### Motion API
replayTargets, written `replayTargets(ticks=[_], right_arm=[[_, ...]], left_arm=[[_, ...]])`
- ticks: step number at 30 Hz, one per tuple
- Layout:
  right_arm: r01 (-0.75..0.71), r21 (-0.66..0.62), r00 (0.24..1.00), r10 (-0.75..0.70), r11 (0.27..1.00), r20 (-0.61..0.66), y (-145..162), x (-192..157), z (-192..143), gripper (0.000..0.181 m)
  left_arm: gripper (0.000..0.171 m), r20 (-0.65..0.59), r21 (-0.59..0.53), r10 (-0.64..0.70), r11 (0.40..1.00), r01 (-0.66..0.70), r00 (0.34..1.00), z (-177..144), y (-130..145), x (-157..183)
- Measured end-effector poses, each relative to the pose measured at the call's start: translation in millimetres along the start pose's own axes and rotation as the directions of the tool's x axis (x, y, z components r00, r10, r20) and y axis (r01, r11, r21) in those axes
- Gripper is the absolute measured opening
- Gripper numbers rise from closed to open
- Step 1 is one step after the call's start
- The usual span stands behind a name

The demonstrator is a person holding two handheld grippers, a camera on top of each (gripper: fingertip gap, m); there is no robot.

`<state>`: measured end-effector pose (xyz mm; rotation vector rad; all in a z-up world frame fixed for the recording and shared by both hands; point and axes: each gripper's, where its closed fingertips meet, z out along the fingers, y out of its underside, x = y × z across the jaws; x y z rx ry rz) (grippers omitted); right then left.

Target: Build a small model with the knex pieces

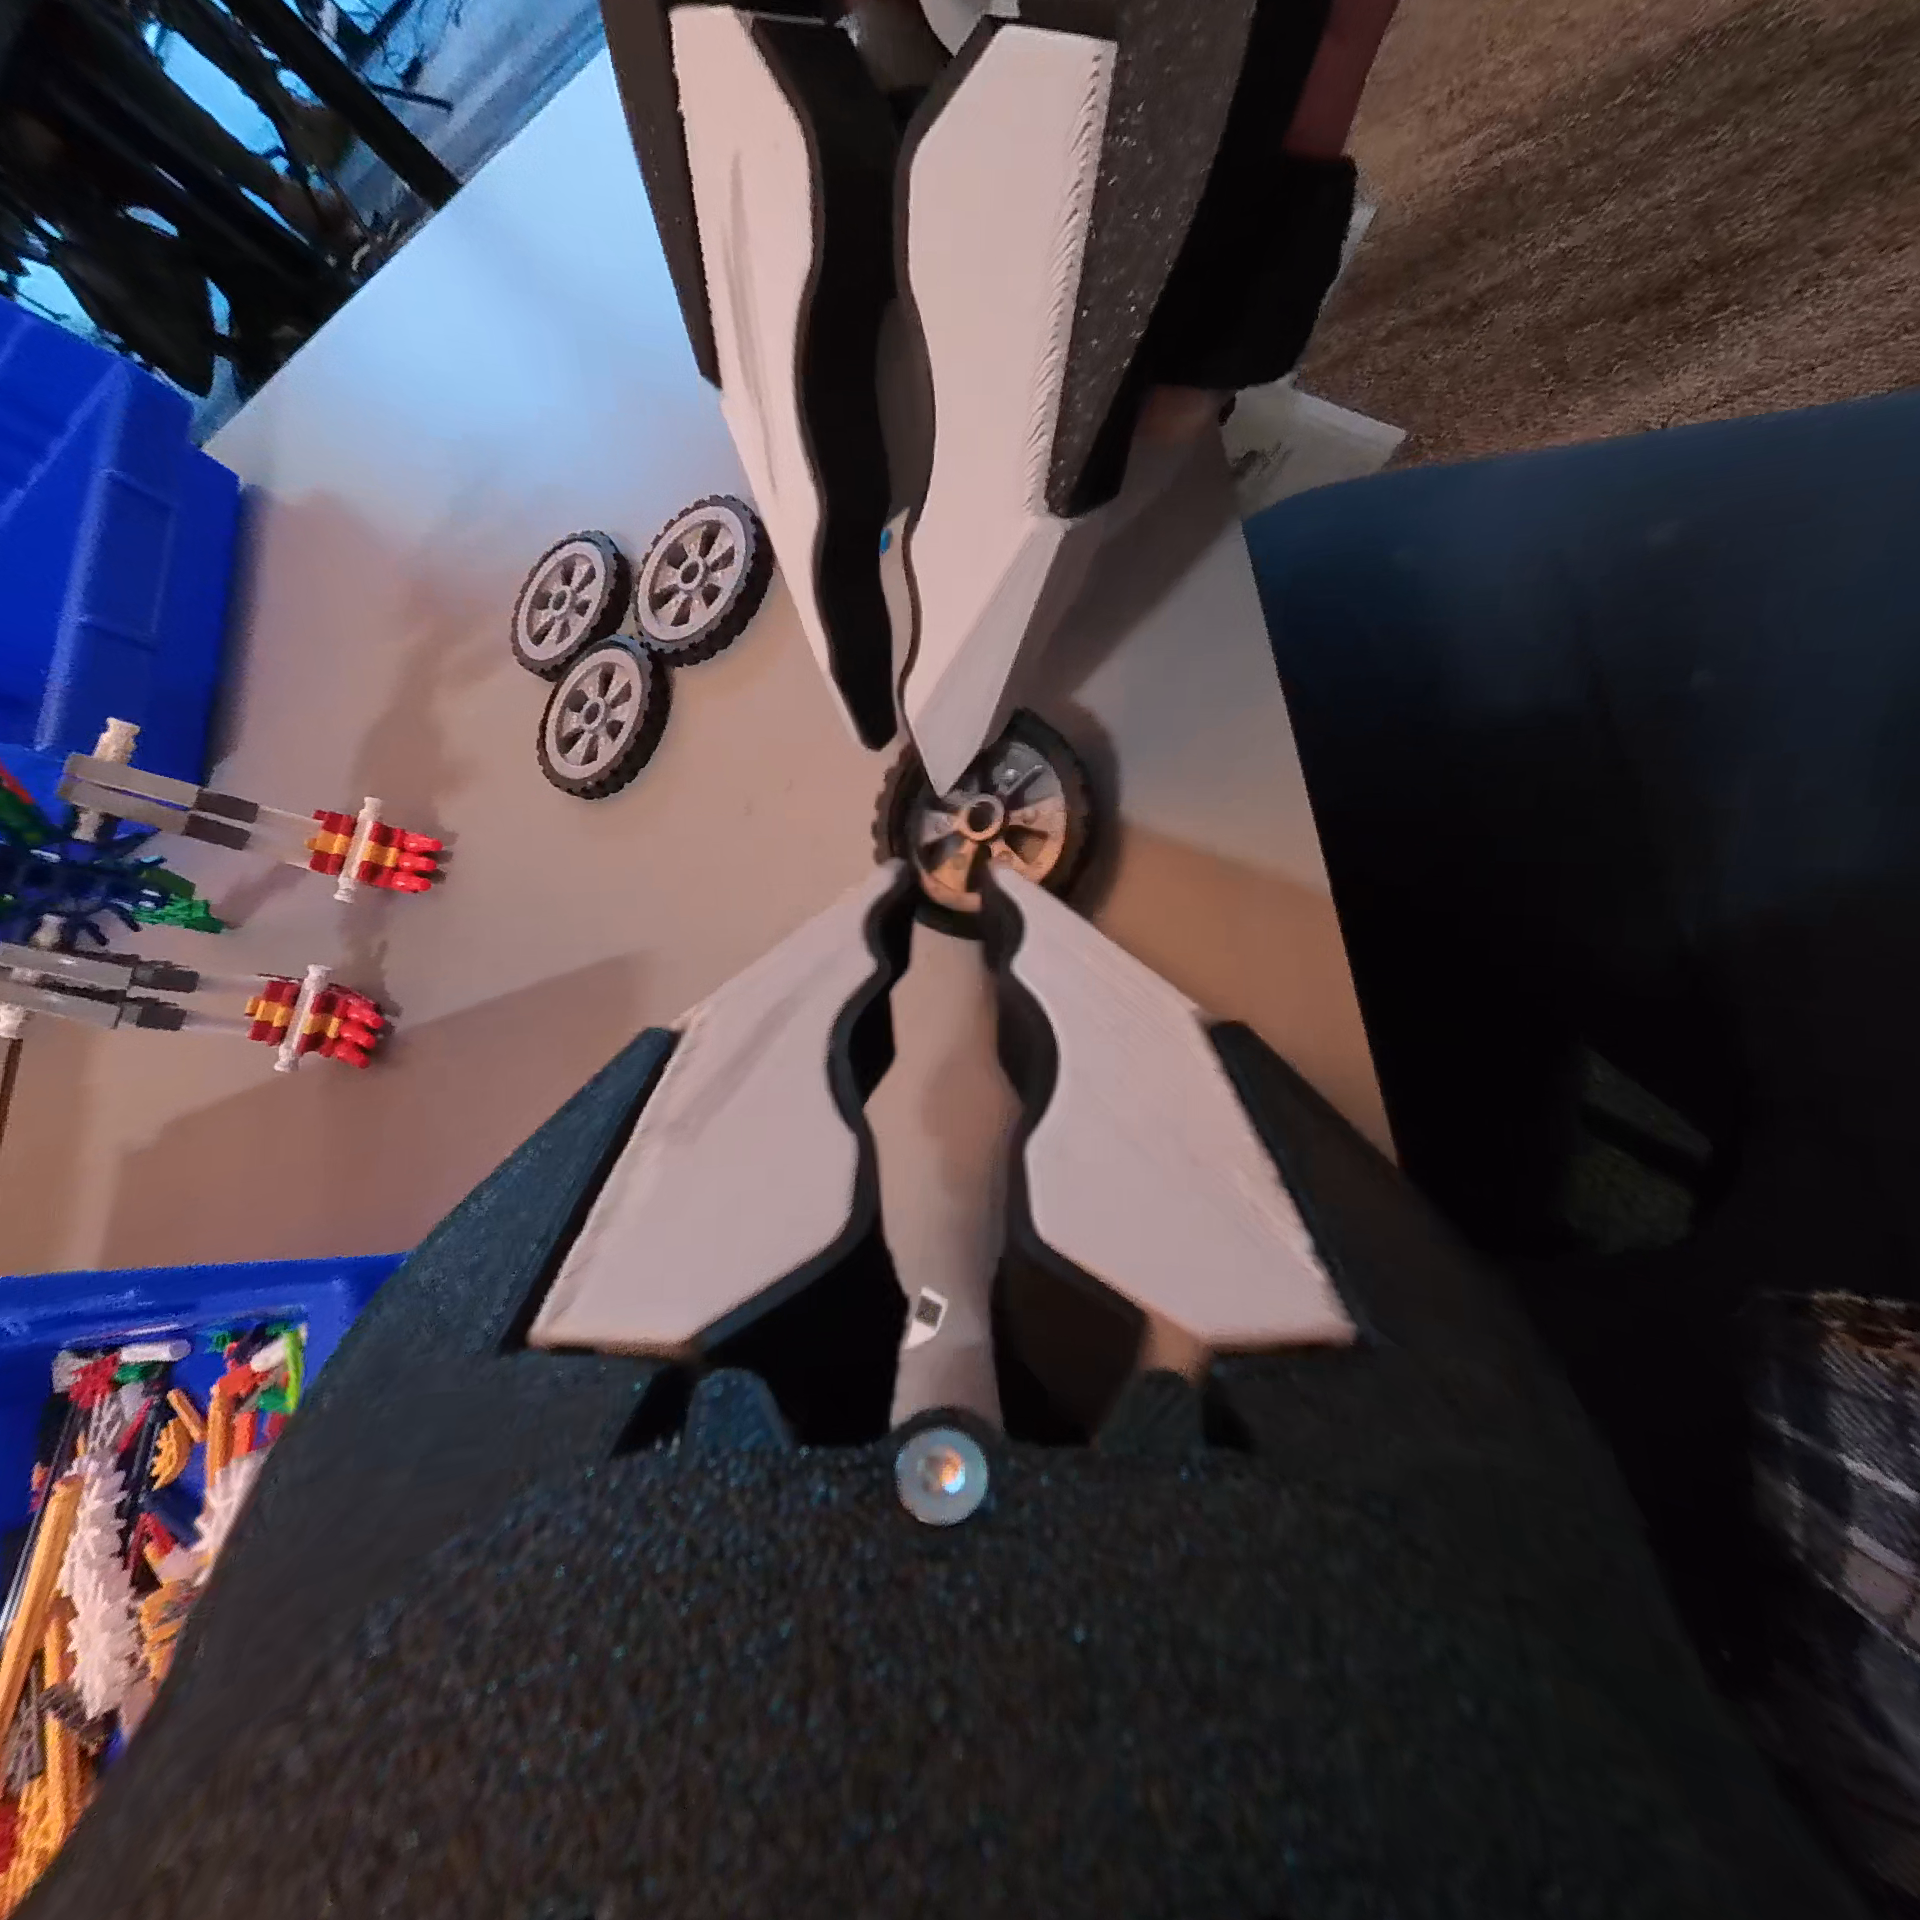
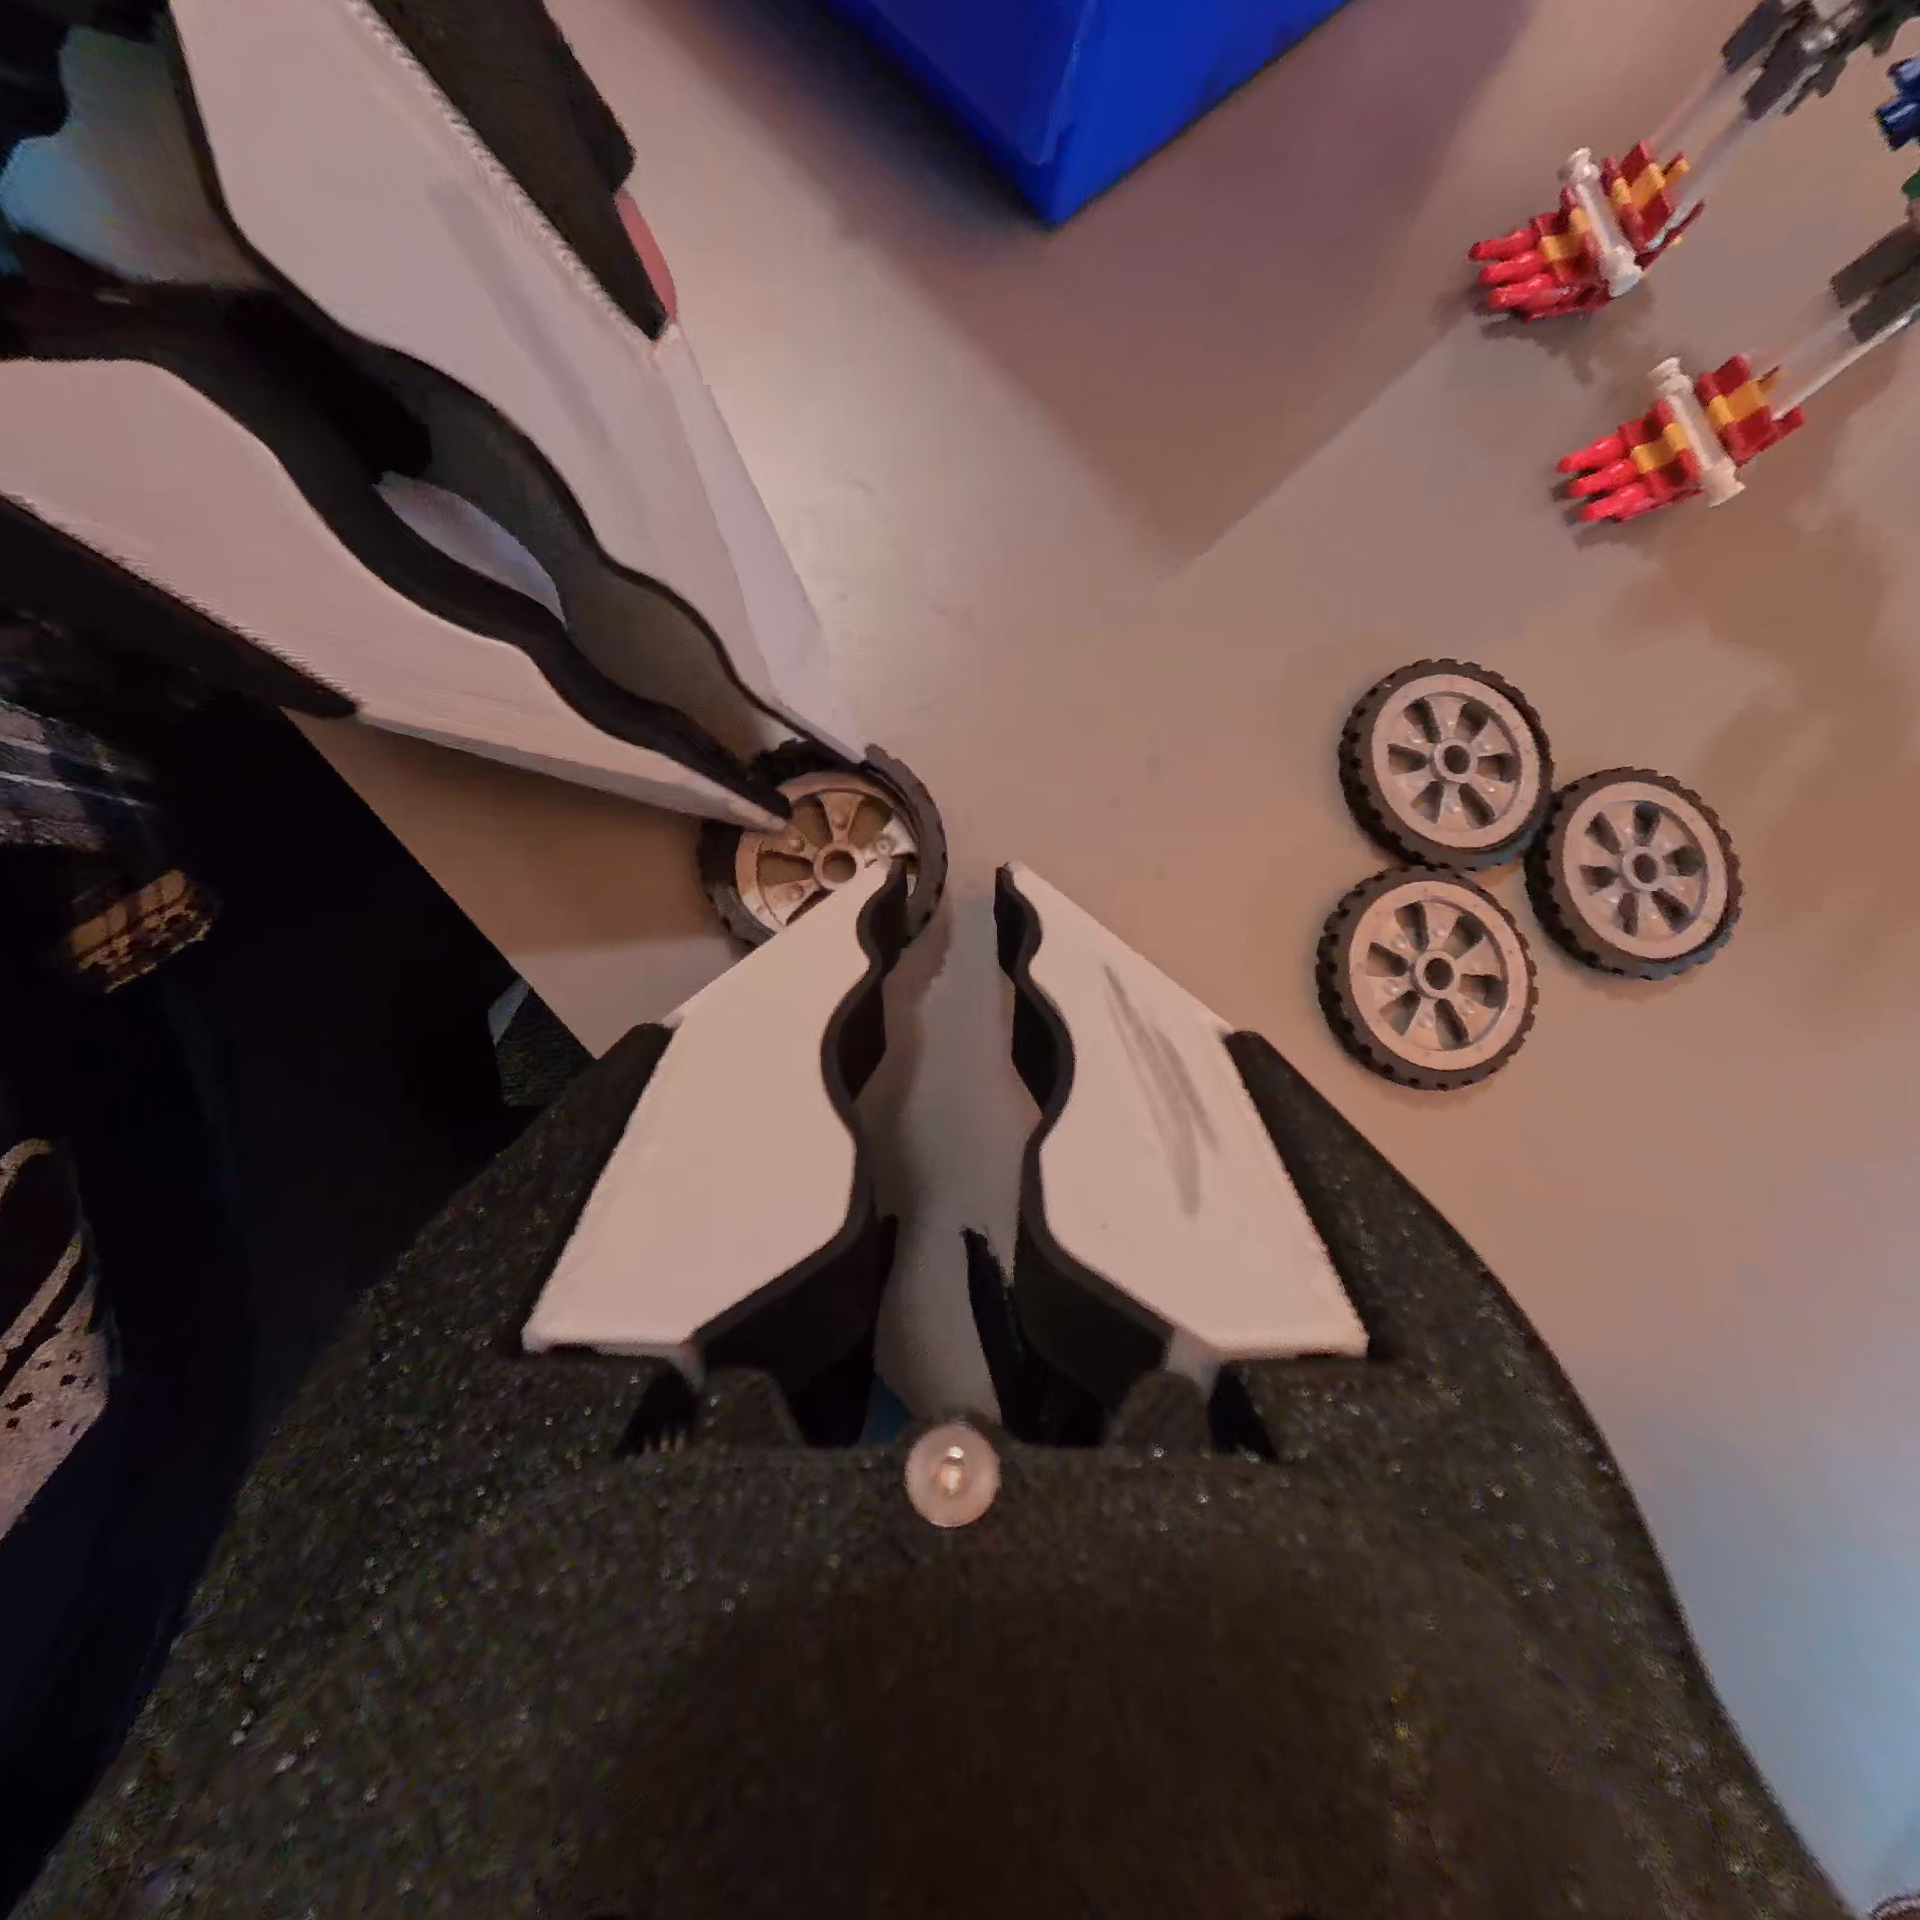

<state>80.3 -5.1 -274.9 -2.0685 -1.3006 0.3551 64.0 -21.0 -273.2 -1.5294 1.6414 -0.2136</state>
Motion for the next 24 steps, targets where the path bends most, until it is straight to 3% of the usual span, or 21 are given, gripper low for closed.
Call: replayTargets(ticks=[2,15,19,24], right_arm=[[-0.004,0.015,1.0,0.004,1.0,0.0,-1.4,-0.9,-1.5,0.019],[0.059,0.094,0.995,-0.05,0.994,-0.089,-11.1,-9.5,-26.4,0.021],[0.106,0.042,0.989,-0.101,0.993,-0.112,0.7,-15.5,-15.7,0.016],[0.096,0.067,0.987,-0.086,0.993,-0.135,5.3,-10.6,-16.0,0.011]], left_arm=[[0.018,-0.006,0.006,-0.002,1.0,0.002,1.0,-2.3,-1.4,0.1],[0.022,-0.079,0.051,0.104,0.994,-0.1,0.991,-7.4,-8.5,9.3],[0.015,-0.085,0.044,0.094,0.995,-0.091,0.992,-2.5,-7.8,6.9],[0.003,-0.101,0.034,0.082,0.996,-0.078,0.992,-0.1,-7.7,10.3]])
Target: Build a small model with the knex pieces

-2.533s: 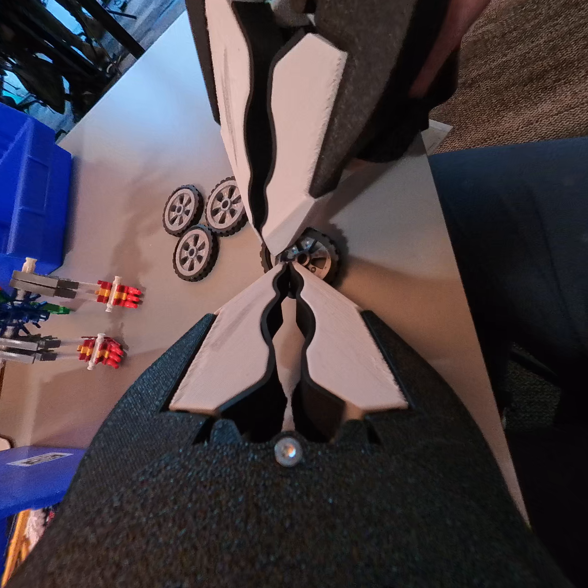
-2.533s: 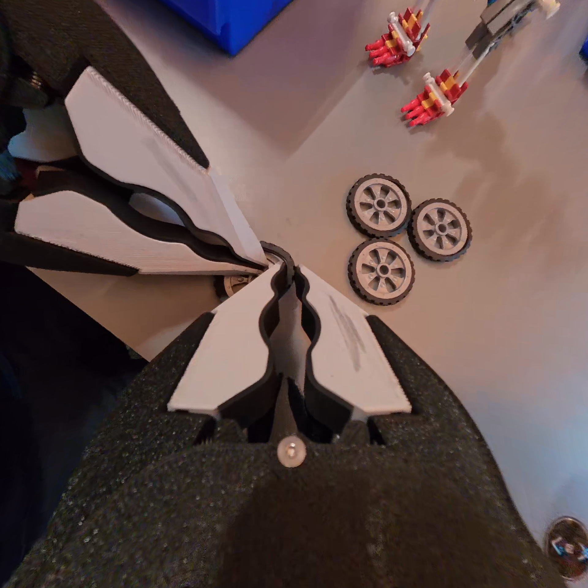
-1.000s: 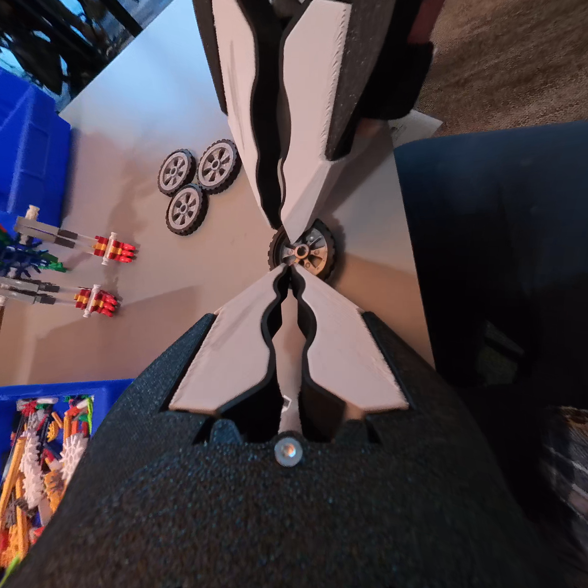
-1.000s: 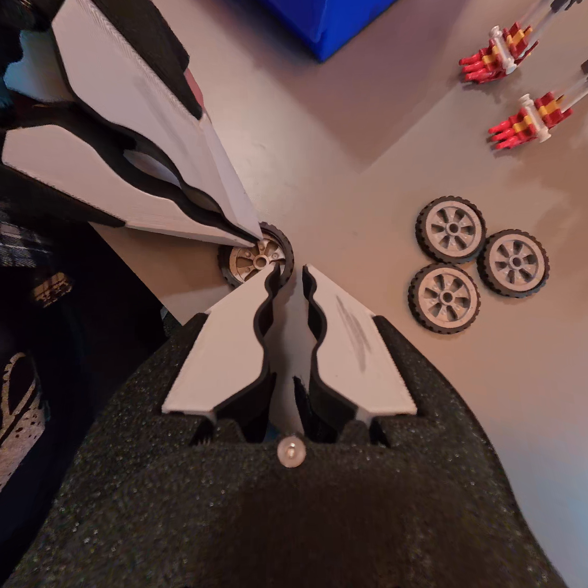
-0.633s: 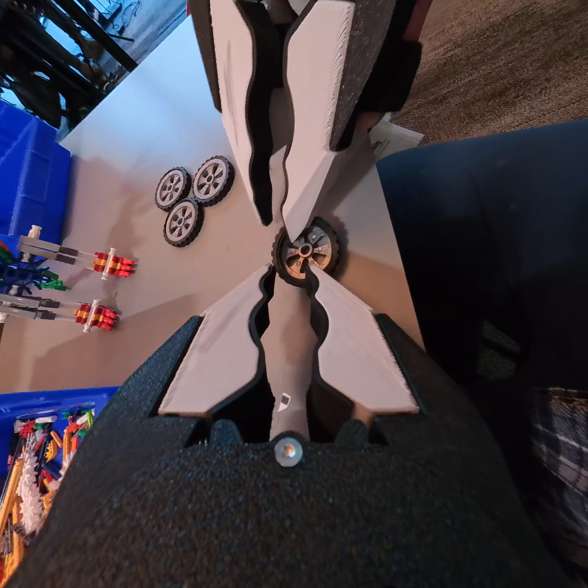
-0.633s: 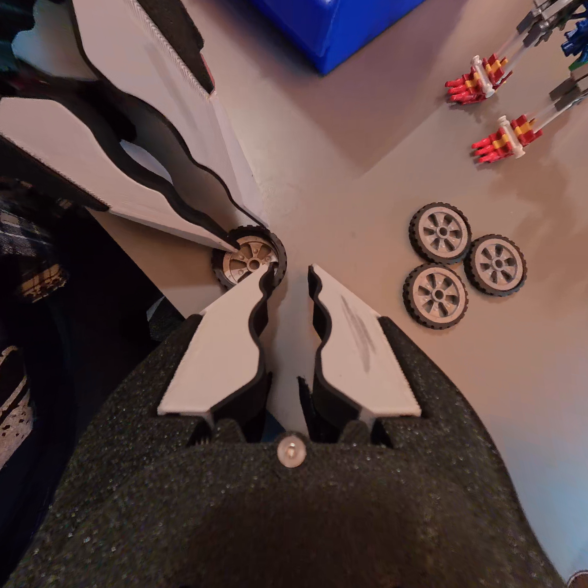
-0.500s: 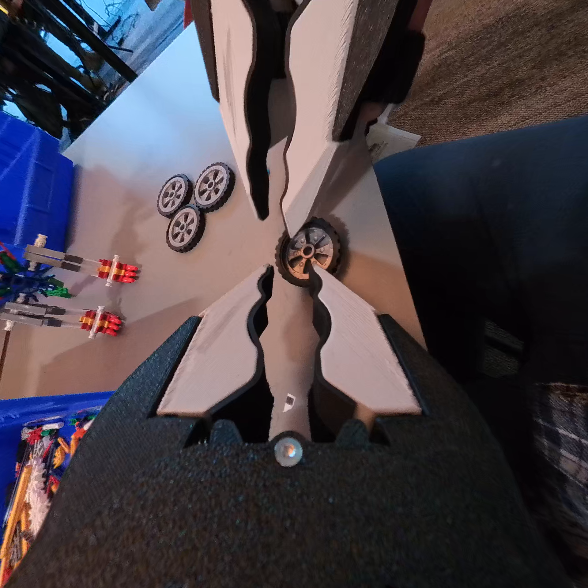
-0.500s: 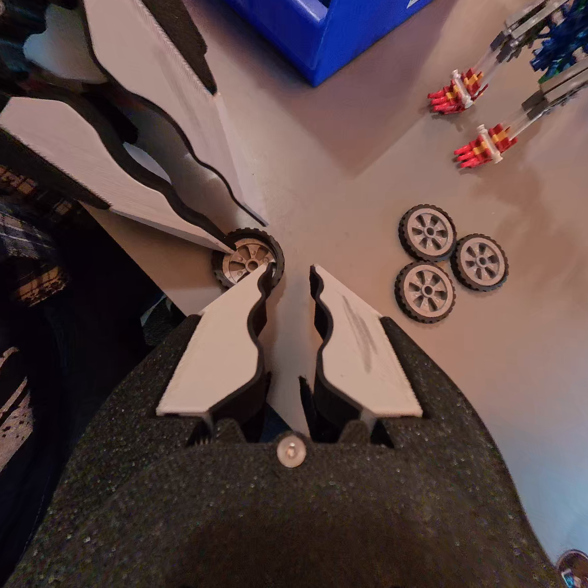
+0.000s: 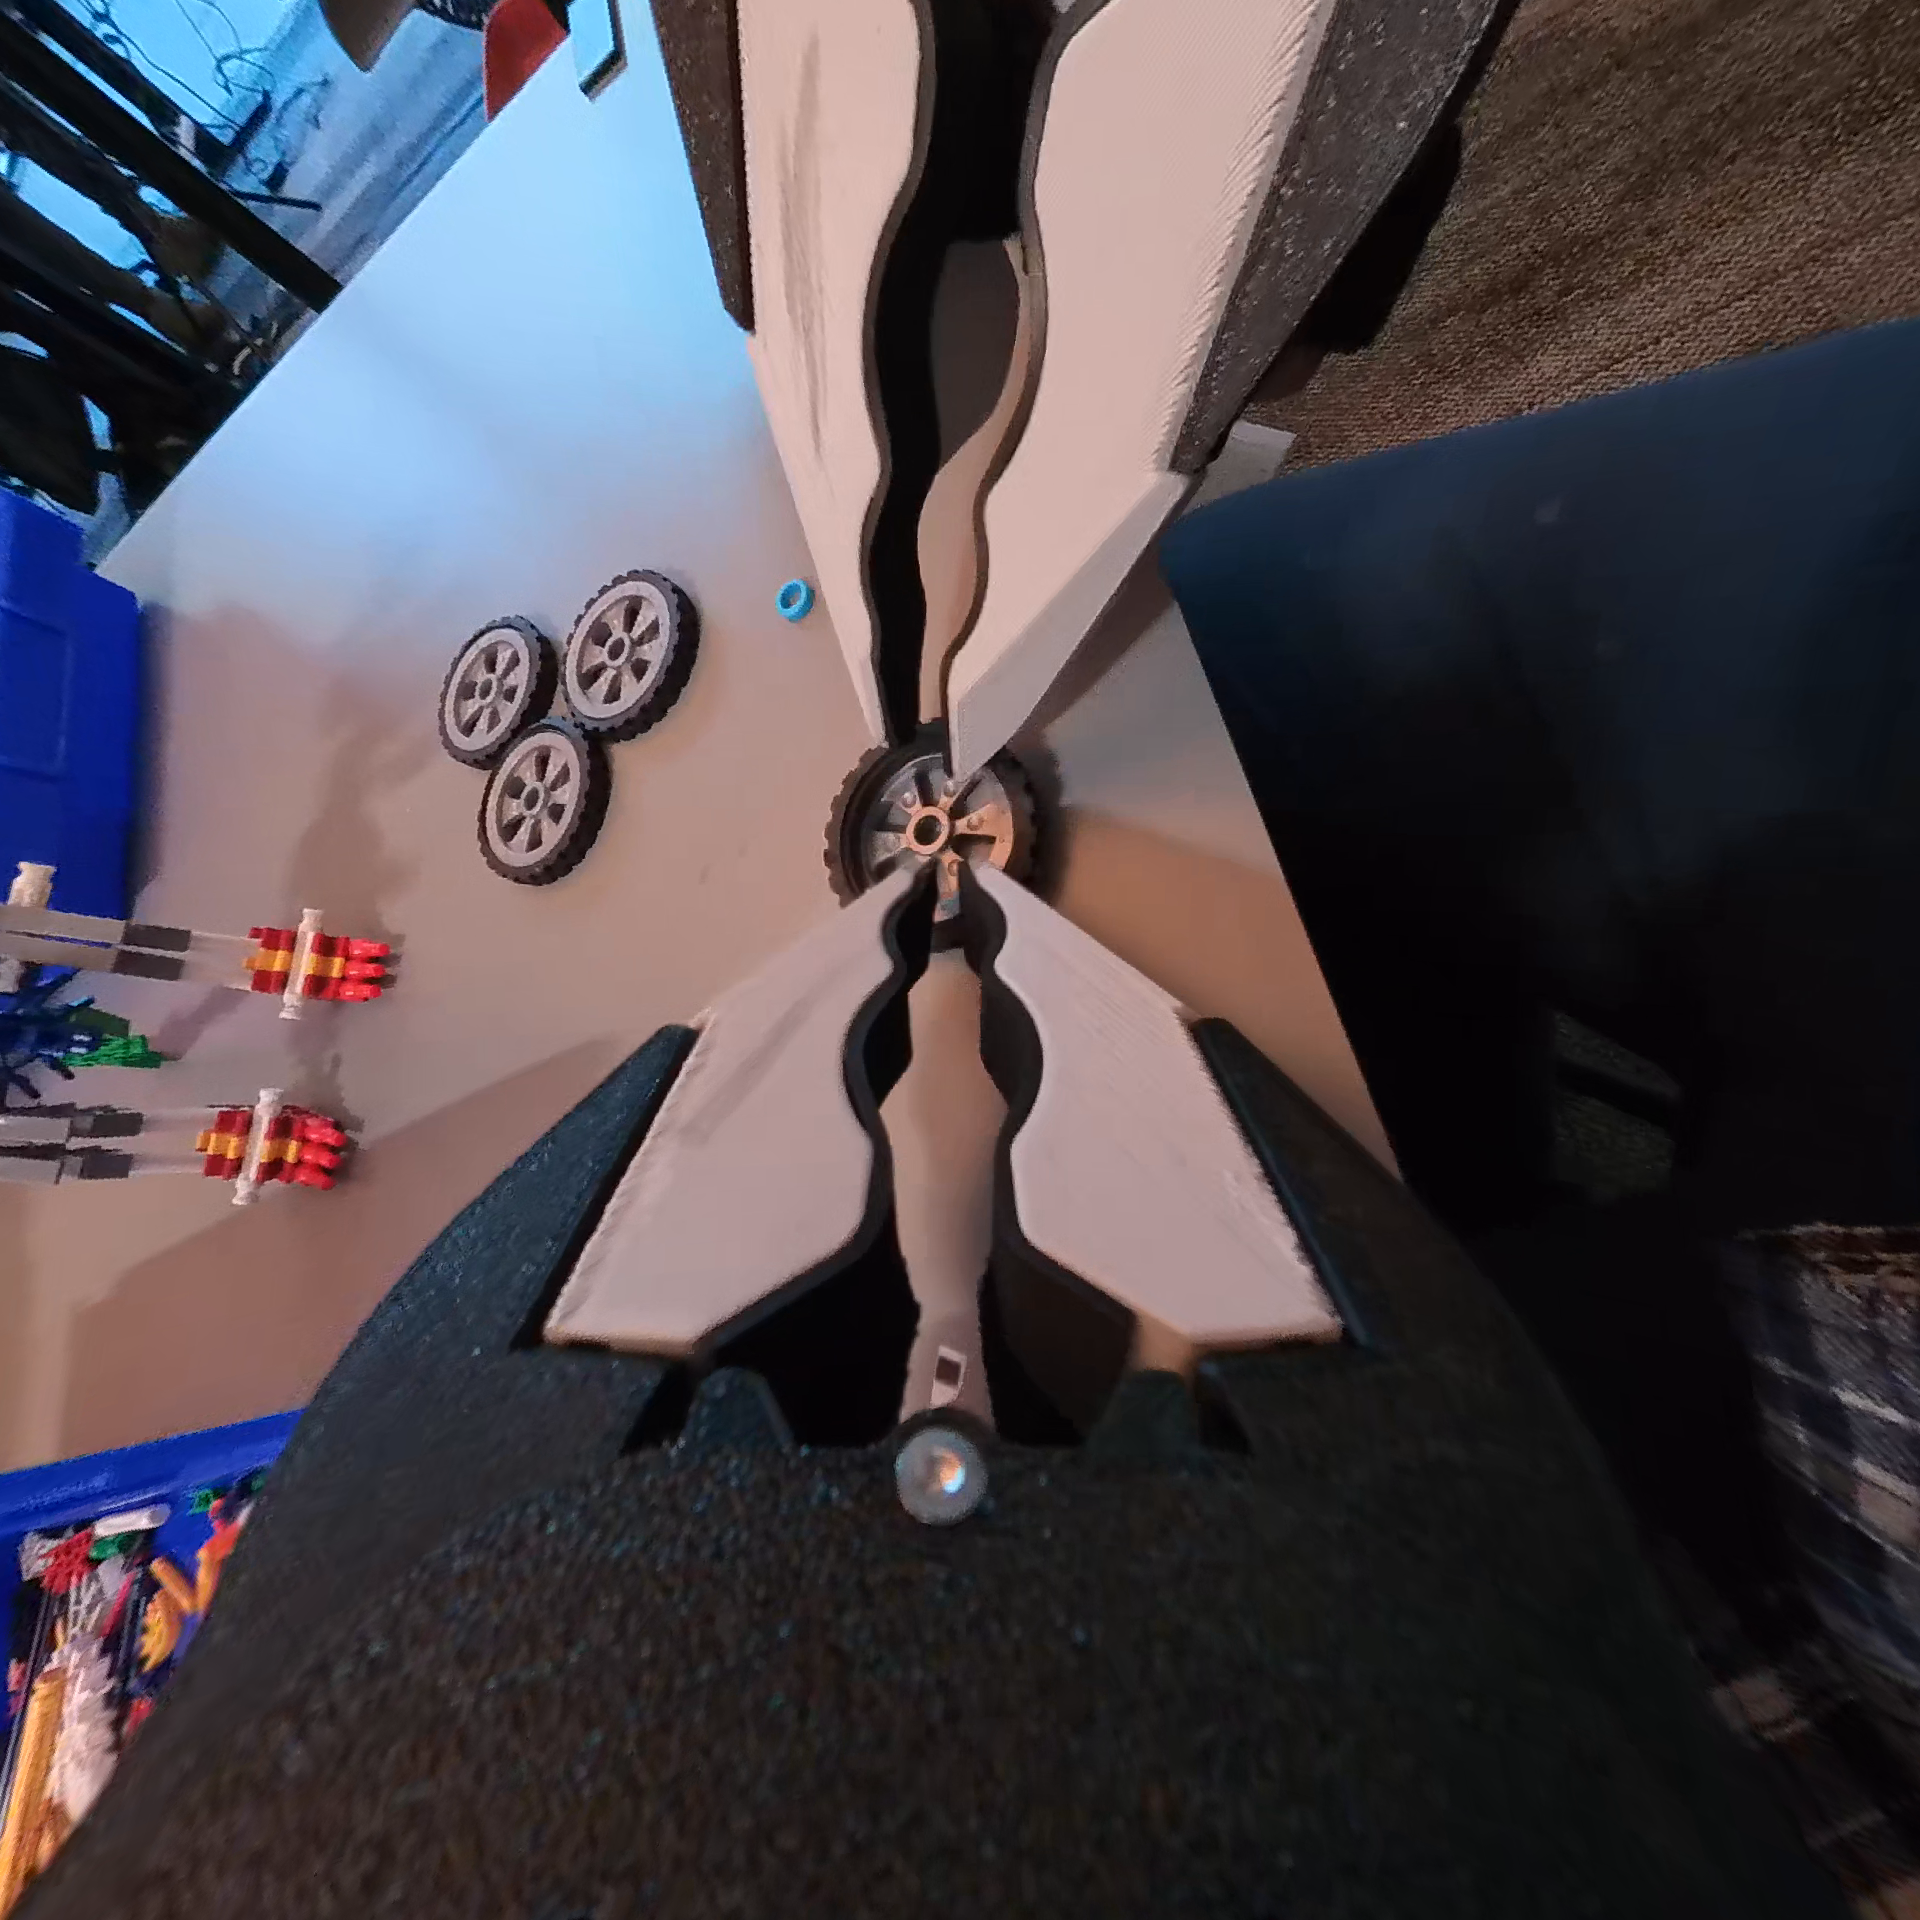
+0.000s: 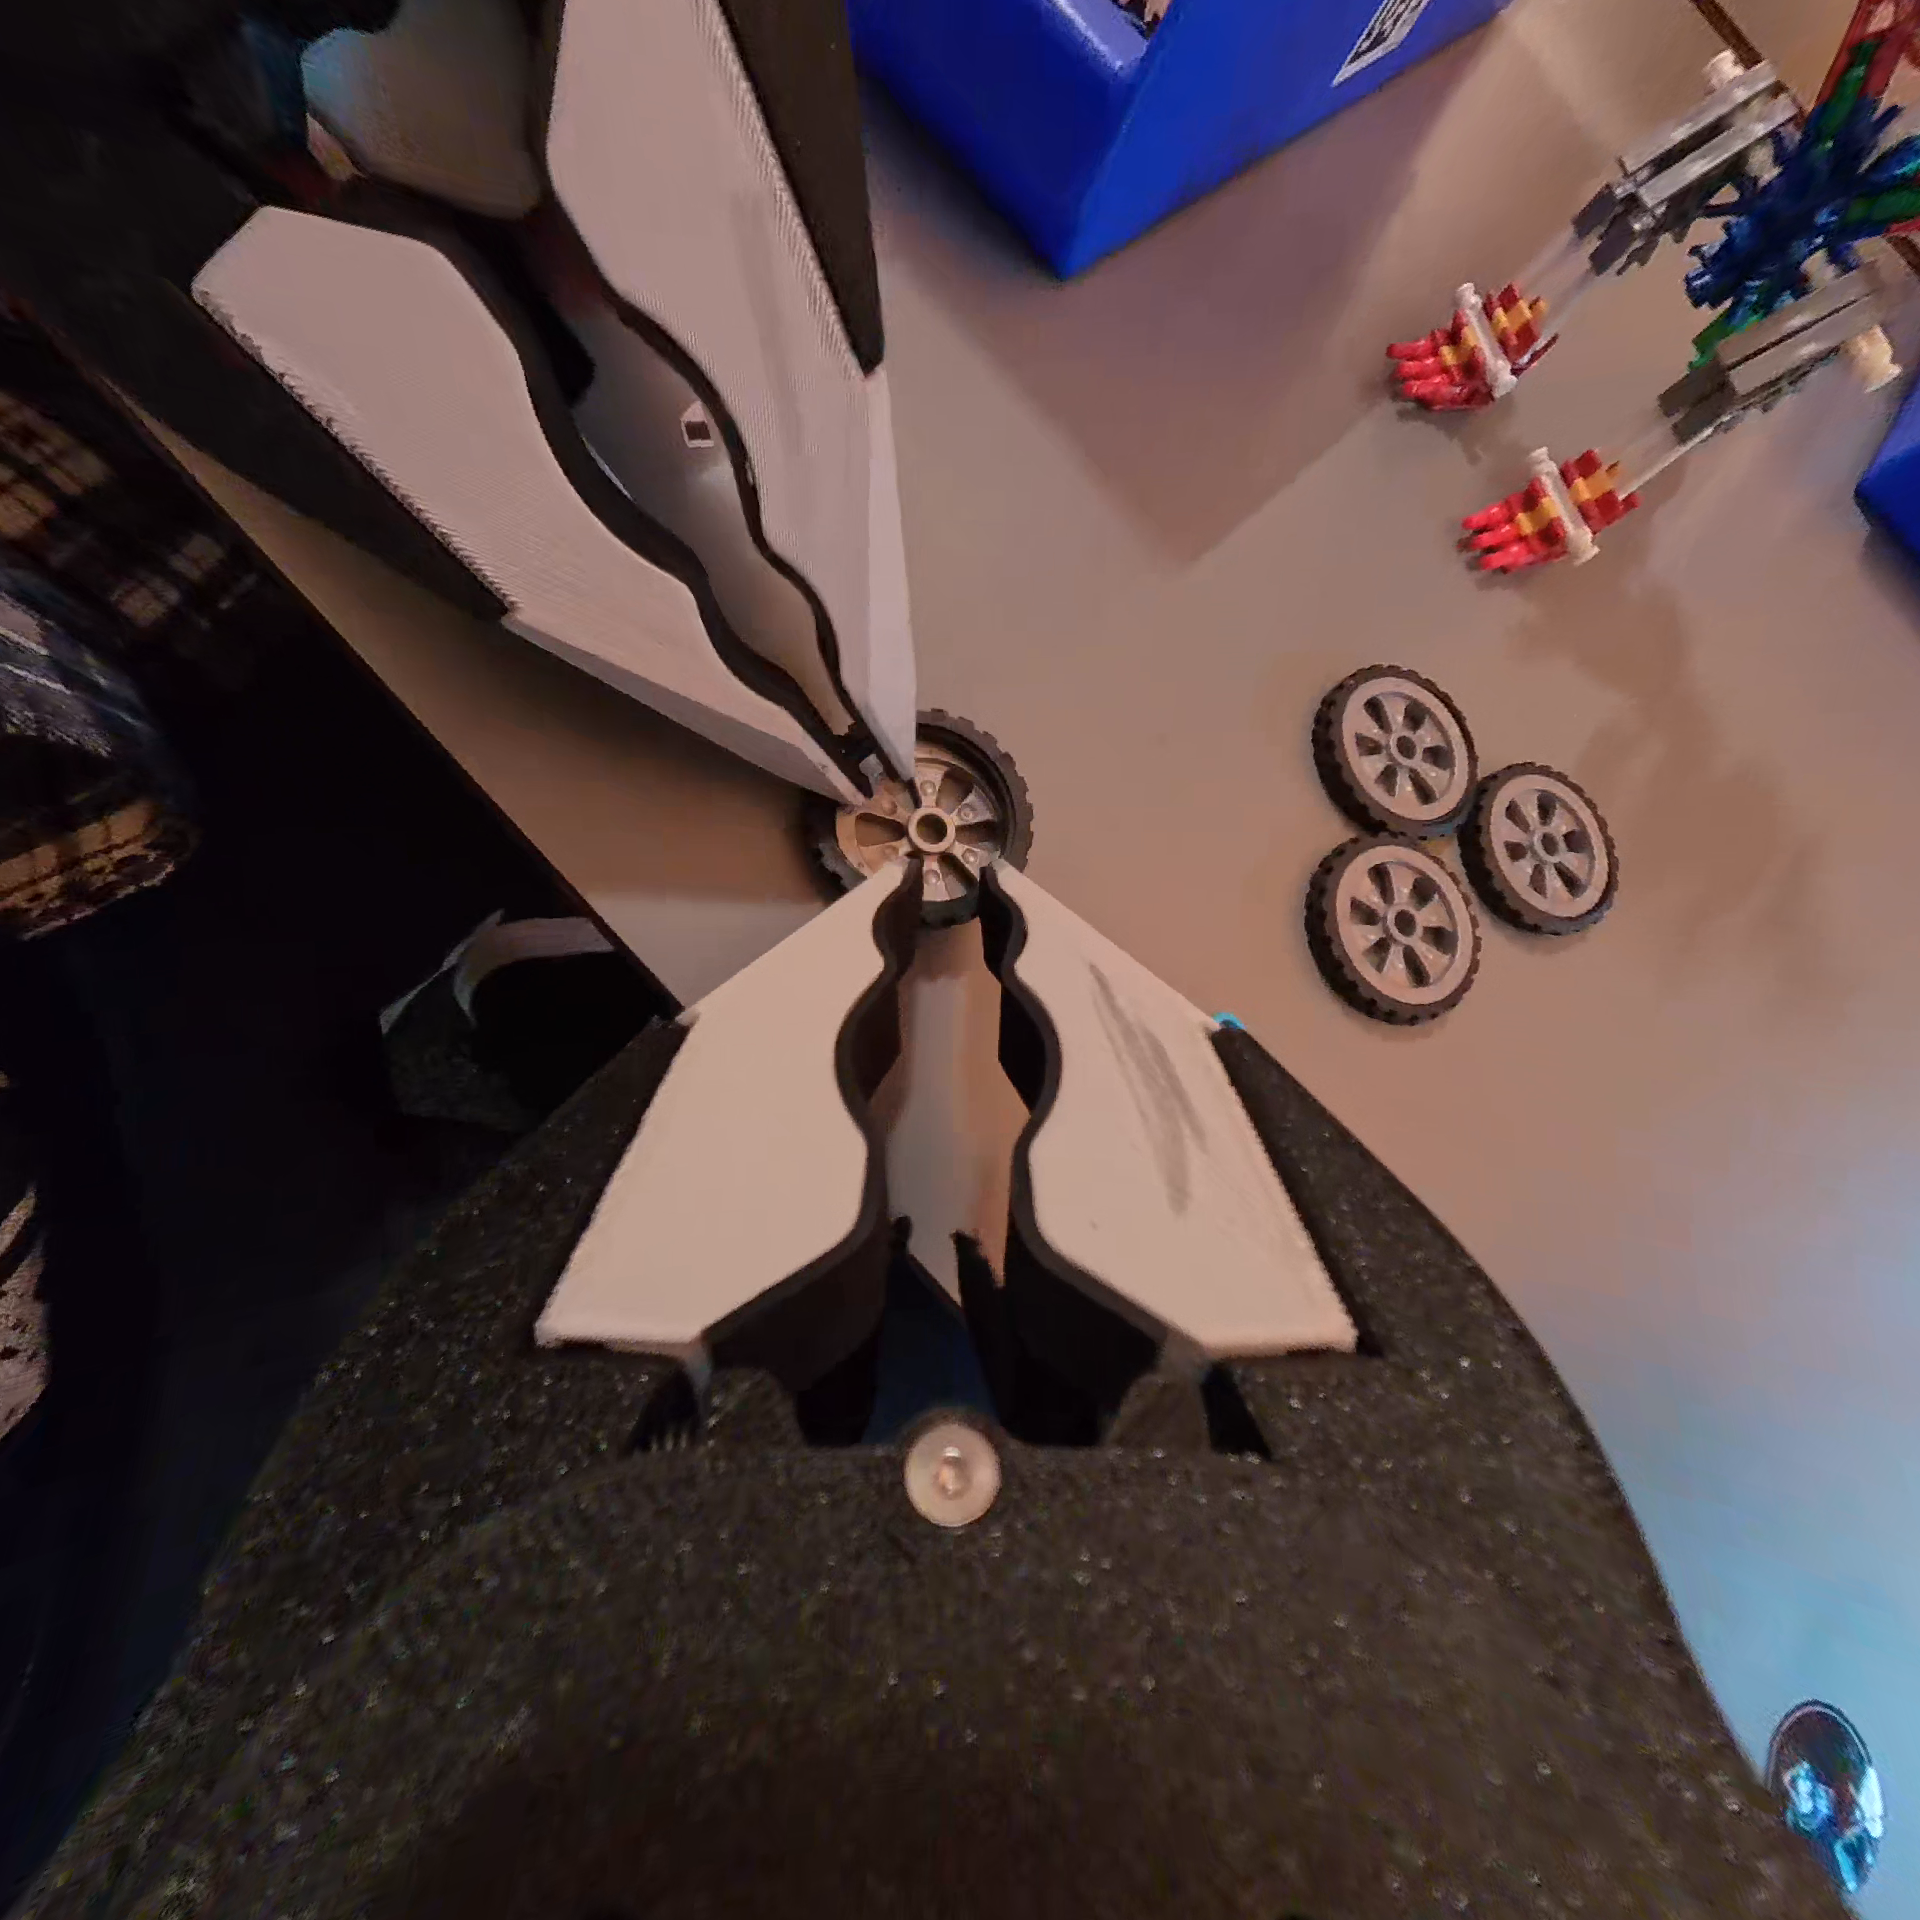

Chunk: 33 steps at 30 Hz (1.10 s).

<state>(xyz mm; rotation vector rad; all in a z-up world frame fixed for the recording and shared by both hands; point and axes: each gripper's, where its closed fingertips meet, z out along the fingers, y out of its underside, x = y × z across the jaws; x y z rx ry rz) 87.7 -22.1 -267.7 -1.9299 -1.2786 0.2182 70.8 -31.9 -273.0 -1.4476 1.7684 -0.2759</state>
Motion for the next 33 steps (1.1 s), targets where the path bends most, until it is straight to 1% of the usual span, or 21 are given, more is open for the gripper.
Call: replayTargets(ticks=[5,8,9,10,13,16,21,24,29,33], right_arm=[[-0.009,0.018,1.0,0.008,1.0,0.029,0.5,-0.2,0.5,0.01],[-0.008,0.036,1.0,0.007,0.999,0.025,0.7,-0.1,1.2,0.009],[-0.018,0.043,1.0,0.017,0.999,0.026,1.0,0.0,1.6,0.007],[-0.026,0.044,0.999,0.025,0.999,0.02,1.6,1.3,1.7,0.001],[-0.042,0.064,0.999,0.041,0.997,0.017,2.3,2.4,1.7,0.001],[0.006,0.056,1.0,-0.005,0.998,-0.012,2.7,2.5,2.0,0.001],[0.033,0.043,0.999,-0.032,0.999,-0.028,3.7,3.5,0.4,0.001],[0.052,0.058,0.998,-0.05,0.997,-0.035,3.8,4.1,-1.3,0.0],[0.124,0.044,0.987,-0.118,0.991,-0.105,1.7,5.5,-7.0,0.0],[0.138,0.042,0.988,-0.134,0.99,-0.08,3.7,0.7,-5.4,0.0]], left_arm=[[0.0,-0.005,-0.007,-0.018,1.0,0.018,1.0,1.9,-0.1,0.4],[0.0,0.015,-0.016,-0.002,1.0,0.002,1.0,4.9,0.7,-0.2],[0.0,0.013,-0.016,0.0,1.0,0.0,1.0,5.2,0.2,0.6],[0.0,0.009,-0.016,-0.004,1.0,0.004,1.0,5.4,-0.1,1.0],[0.0,0.026,-0.022,0.019,1.0,-0.019,0.999,5.6,0.1,0.9],[0.0,0.049,-0.032,0.037,0.999,-0.035,0.998,6.0,-1.1,2.2],[0.0,0.073,-0.044,0.055,0.998,-0.052,0.996,7.1,-2.0,2.6],[0.0,0.069,-0.063,0.03,0.998,-0.026,0.997,7.6,-1.5,2.6],[0.0,0.096,-0.094,0.026,0.995,-0.017,0.995,8.9,-1.9,1.8],[0.0,0.09,-0.089,0.008,0.996,0.0,0.996,9.5,-2.2,1.7]])
